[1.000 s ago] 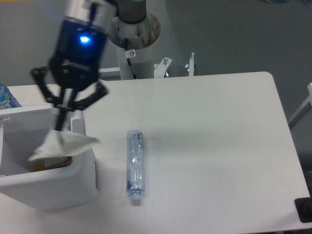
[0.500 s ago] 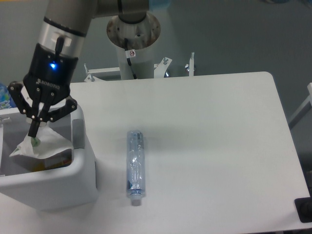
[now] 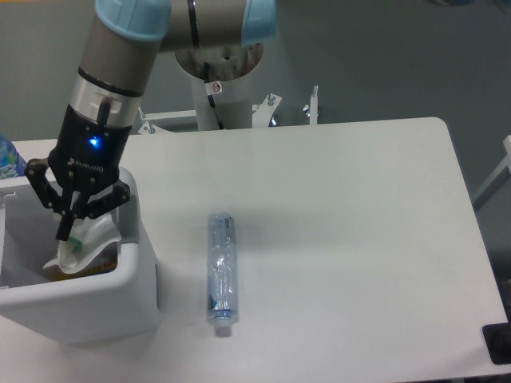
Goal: Place the trash in the trash can
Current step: 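Lower the bag into the bin and open the gripper, then move the gripper over the clear plastic water bottle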
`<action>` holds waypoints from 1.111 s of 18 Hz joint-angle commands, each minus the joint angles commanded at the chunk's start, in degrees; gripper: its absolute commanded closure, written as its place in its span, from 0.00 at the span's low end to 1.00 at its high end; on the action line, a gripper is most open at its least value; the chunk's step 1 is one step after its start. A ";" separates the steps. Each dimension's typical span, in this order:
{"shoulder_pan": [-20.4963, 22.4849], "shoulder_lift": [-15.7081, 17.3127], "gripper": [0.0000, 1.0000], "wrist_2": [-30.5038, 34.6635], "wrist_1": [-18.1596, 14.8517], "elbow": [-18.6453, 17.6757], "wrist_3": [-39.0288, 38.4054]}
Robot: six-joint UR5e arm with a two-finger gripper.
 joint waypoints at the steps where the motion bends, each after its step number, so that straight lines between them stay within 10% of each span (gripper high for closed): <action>1: -0.35 0.00 0.94 0.00 0.09 0.00 0.09; 12: -2.73 0.00 0.91 0.09 0.00 -0.88 0.09; 14: -2.73 0.00 0.69 0.09 0.00 -0.88 0.09; 16: -2.73 0.09 0.24 0.35 0.00 -0.53 0.61; 20: -2.46 0.53 0.00 3.16 -0.09 0.17 1.67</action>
